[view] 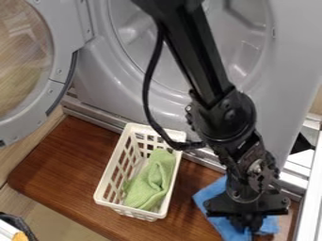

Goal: Take a blue cloth from the washing machine to the outside

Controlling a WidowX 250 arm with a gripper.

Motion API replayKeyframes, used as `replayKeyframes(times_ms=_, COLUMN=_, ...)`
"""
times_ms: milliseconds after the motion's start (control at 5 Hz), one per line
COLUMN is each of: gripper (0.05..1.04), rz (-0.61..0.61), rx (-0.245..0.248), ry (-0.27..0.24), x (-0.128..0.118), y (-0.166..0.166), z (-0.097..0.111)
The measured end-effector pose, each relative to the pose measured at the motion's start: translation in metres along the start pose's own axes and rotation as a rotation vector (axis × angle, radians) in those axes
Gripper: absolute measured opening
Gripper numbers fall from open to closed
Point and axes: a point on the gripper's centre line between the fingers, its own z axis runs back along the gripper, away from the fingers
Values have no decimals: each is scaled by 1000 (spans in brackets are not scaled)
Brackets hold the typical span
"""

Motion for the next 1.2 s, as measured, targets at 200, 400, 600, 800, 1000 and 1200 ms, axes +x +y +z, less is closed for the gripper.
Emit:
replayKeyframes(times_ms=200, gripper=560, rz=-49, rx=14, ry=62, x=-4, y=1, z=4)
replayKeyframes(times_ms=400, gripper=861, rz=-123, rx=1, ry=121, x=2, y=-4, z=17)
replayKeyframes(times_ms=600, gripper=1021, rz=-155, rx=-25, ry=101, x=6, y=-10, z=29)
replayKeyframes(times_ms=800, gripper=1012, rz=-197, rx=5, ry=85, x=11, y=-9, z=49)
replayKeyframes(times_ms=1000, gripper=1008, rz=-274, rx=-12, ry=42, x=18, y=-13, z=84)
replayKeyframes(times_ms=1200, gripper=1007, rz=-301, rx=-40, ry=36, x=21, y=-14, z=107)
